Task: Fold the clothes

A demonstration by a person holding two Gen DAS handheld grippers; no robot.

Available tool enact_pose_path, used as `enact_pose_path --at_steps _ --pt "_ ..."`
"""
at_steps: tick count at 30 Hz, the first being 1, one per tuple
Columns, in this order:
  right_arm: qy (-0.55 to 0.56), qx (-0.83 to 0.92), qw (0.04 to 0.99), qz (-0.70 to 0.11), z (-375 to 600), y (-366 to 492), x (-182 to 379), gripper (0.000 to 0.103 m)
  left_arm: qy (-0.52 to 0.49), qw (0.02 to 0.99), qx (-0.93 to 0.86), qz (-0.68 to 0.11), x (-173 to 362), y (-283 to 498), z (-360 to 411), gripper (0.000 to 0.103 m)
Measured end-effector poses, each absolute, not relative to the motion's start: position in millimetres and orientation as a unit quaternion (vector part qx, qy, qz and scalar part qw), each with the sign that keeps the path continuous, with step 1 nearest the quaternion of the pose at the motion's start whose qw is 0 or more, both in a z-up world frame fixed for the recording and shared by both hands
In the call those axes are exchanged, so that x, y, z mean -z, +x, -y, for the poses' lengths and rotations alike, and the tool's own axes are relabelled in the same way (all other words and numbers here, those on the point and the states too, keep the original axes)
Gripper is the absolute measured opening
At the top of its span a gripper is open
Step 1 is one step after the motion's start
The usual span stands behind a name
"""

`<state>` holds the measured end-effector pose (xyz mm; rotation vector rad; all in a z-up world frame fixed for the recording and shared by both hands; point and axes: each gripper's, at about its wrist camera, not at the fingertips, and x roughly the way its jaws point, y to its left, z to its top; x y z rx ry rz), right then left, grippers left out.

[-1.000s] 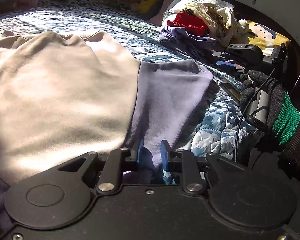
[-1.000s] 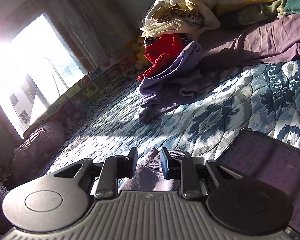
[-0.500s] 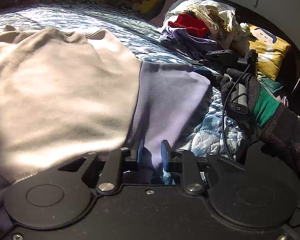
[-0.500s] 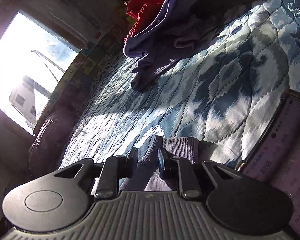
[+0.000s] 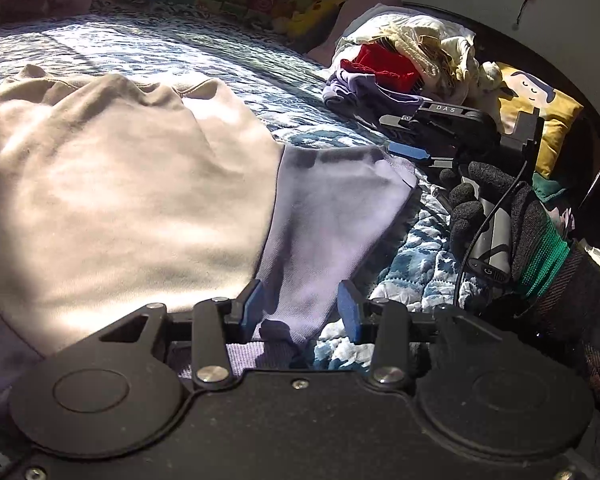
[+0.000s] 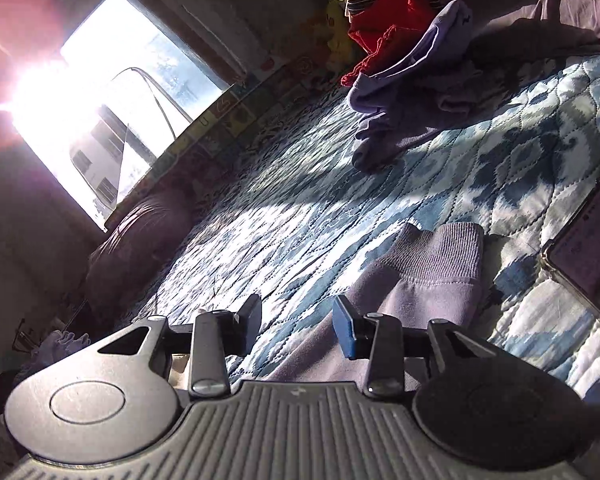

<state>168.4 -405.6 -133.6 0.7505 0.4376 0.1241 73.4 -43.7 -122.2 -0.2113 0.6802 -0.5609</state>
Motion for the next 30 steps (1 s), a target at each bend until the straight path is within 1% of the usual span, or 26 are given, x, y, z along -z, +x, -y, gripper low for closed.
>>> enact_pose_path --at_steps 2,3,6,8,10,13,14,16,18,23,26,28,30 --pt "0.346 -0.102 0.904 -0.229 377.0 155.3 129.2 0.043 -0.121 0.915 0.229 -0.309 106.5 73.0 15.2 0.042" --pt "0.336 -0.125 0.904 -0.234 362.8 149.2 125.8 0.045 -0.140 0.924 0.193 -0.298 100.9 74.6 -8.3 0.042" --pt "0.288 -0.180 0.911 -0.236 314.9 131.9 112.5 0.045 -0.202 0.939 0.085 -0.264 85.8 80.1 -80.3 0.042" --pt "0.253 -0.225 0.911 -0.235 277.7 123.9 105.3 0.045 -0.262 0.930 0.026 -0.258 87.4 88.1 -132.8 0.042" --pt "0.198 -0.287 0.905 -0.243 227.5 117.1 101.5 0.045 -0.316 0.915 0.011 -0.253 93.9 99.6 -172.9 0.042" --pt "0.135 -0.368 0.880 -0.267 151.5 103.7 107.1 0.045 -0.389 0.881 0.039 -0.267 113.1 122.8 -204.1 0.042" --pt "0.111 -0.385 0.873 -0.278 125.7 96.6 112.9 0.043 -0.396 0.879 0.039 -0.263 118.1 130.3 -210.7 0.042" --pt "0.062 -0.395 0.864 -0.306 94.3 88.8 126.6 0.043 -0.407 0.877 0.029 -0.253 127.1 141.0 -226.4 0.044" --pt "0.038 -0.396 0.859 -0.323 85.4 83.8 137.2 0.043 -0.432 0.865 -0.024 -0.254 141.0 153.2 -259.0 0.045" --pt "0.026 -0.409 0.854 -0.321 92.7 71.4 142.5 0.045 -0.495 0.845 -0.085 -0.186 145.3 151.9 -337.2 0.045" --pt "0.027 -0.410 0.855 -0.315 92.5 72.3 143.4 0.046 -0.519 0.833 -0.072 -0.178 134.6 140.3 -344.3 0.046" --pt "0.020 -0.412 0.857 -0.309 90.2 69.9 143.6 0.049 -0.525 0.831 -0.017 -0.180 128.9 136.0 -318.7 0.049" --pt "0.016 -0.414 0.857 -0.306 87.3 70.8 144.8 0.053 -0.542 0.814 0.044 -0.205 135.3 143.6 -283.3 0.054"
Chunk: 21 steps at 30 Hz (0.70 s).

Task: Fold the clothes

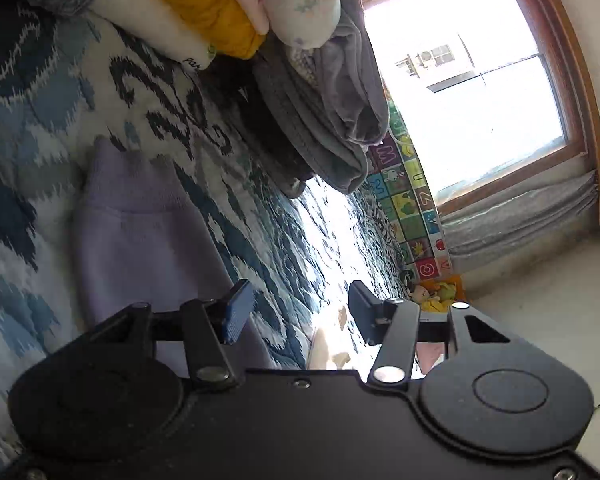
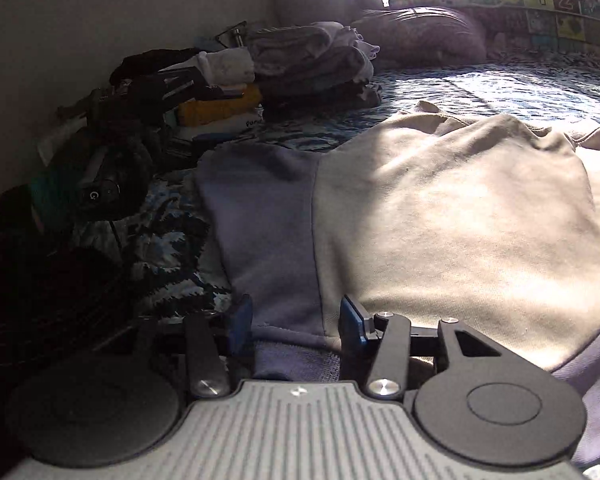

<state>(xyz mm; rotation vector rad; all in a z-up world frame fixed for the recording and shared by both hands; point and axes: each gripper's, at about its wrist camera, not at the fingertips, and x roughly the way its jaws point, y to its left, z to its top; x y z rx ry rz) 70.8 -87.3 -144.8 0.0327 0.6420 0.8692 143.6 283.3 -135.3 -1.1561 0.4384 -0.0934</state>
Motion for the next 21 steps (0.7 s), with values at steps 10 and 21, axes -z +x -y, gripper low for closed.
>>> enact_pose_path --at_steps 10,21 --pt "-0.002 -0.411 0.864 -0.290 92.9 59.5 148.2 0.054 -0.543 0.818 -0.033 -0.187 156.9 173.2 -309.5 0.048" --pt "-0.039 -0.412 0.866 -0.279 82.3 57.7 150.8 0.063 -0.494 0.857 -0.055 -0.140 122.1 143.7 -316.9 0.060"
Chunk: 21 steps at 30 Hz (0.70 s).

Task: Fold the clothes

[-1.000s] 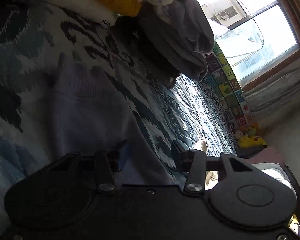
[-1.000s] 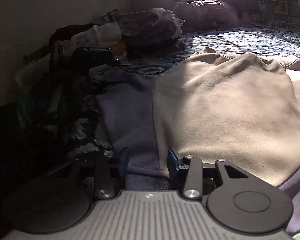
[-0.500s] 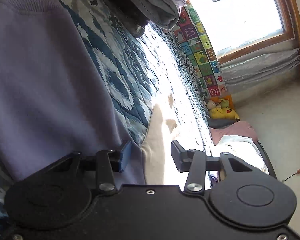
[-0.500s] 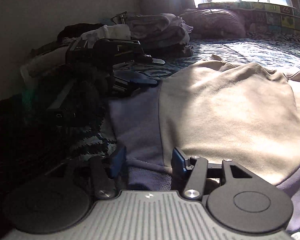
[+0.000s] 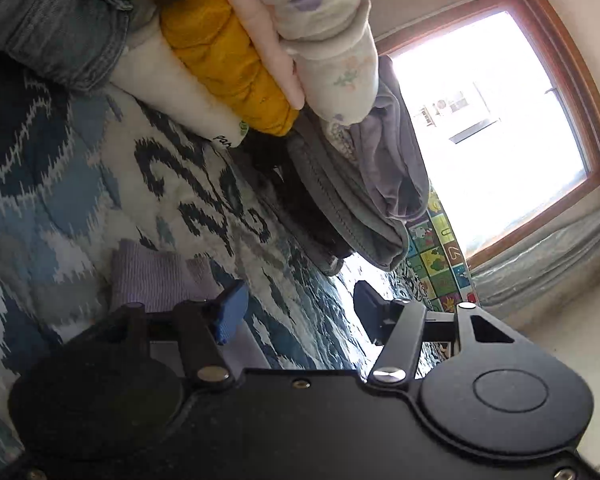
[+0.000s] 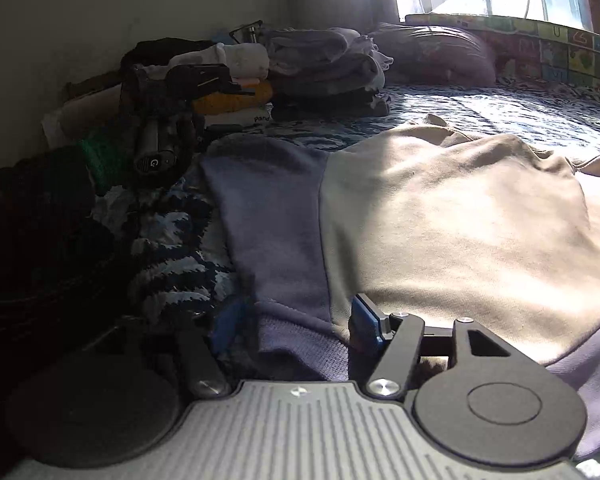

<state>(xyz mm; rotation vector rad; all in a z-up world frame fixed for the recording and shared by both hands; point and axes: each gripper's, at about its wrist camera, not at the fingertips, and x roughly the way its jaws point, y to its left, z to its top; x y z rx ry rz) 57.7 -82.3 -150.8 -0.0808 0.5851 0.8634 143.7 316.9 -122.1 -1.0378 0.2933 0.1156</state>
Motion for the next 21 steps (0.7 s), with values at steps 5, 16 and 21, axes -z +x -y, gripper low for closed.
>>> enact_pose_path --at_steps 5,16,21 --pt "-0.022 -0.395 0.875 -0.277 87.8 51.6 143.6 0.064 -0.457 0.860 0.004 -0.227 131.5 157.1 -263.0 0.067" --pt "0.209 -0.170 0.928 -0.258 221.6 52.3 114.3 0.064 -0.346 0.899 0.070 -0.258 118.9 122.1 -158.5 0.065" --pt "0.342 -0.040 0.903 -0.258 298.5 54.5 138.6 0.064 -0.193 0.934 0.149 -0.262 99.8 93.9 -74.1 0.065"
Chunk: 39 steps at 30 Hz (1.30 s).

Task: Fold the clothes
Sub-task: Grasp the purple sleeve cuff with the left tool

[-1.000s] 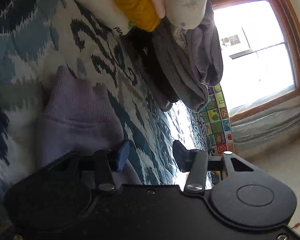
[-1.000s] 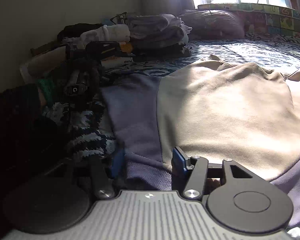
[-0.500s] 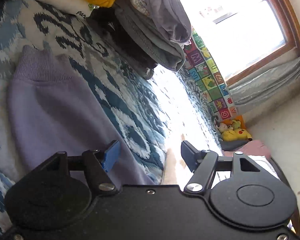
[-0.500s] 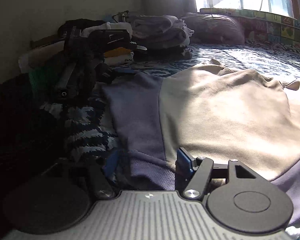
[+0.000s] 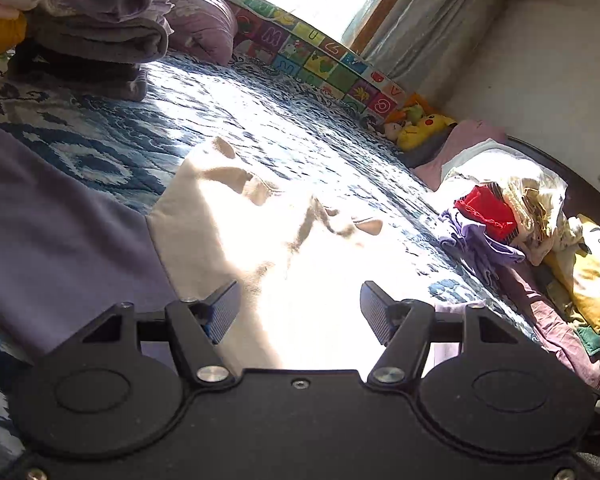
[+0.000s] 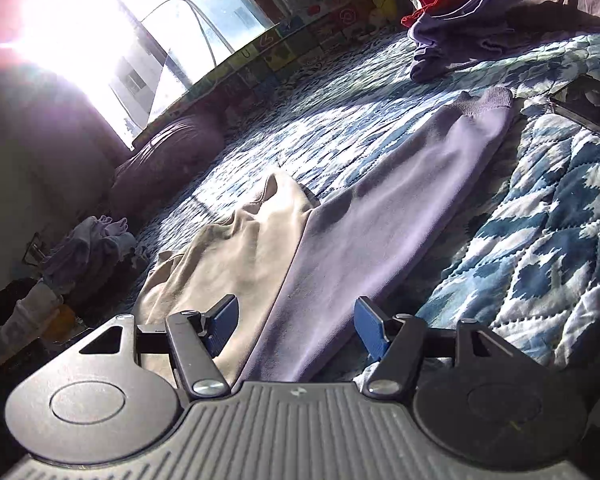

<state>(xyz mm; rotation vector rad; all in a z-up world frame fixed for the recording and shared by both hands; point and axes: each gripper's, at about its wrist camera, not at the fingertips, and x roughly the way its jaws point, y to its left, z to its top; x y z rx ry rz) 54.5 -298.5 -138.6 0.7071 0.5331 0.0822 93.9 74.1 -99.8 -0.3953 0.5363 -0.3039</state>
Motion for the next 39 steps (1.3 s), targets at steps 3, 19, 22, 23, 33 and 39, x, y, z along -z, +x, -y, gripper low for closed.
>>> enact_pose_path --at_steps 3,19,22,23,33,39 --pt "0.368 -0.005 0.890 -0.269 315.4 54.7 151.2 0.065 -0.155 0.933 0.176 -0.275 105.0 84.3 -40.1 0.065" --pt "0.233 -0.021 0.934 -0.268 277.8 52.5 162.3 0.069 0.187 0.886 0.321 -0.279 30.1 151.7 185.6 0.065" --pt "0.202 -0.008 0.945 -0.256 263.7 49.1 164.8 0.075 0.264 0.850 0.347 -0.294 37.7 170.0 245.9 0.065" --pt "0.185 -0.006 0.949 -0.255 256.0 48.3 164.8 0.081 0.287 0.841 0.350 -0.297 43.2 174.2 265.1 0.065" --pt "0.085 0.002 0.959 -0.271 221.2 55.3 166.9 0.103 0.482 0.750 0.322 -0.319 123.2 179.3 389.4 0.055" --pt "0.083 0.009 0.960 -0.268 216.2 54.5 169.0 0.103 0.569 0.729 0.270 -0.267 146.6 171.9 414.9 0.053"
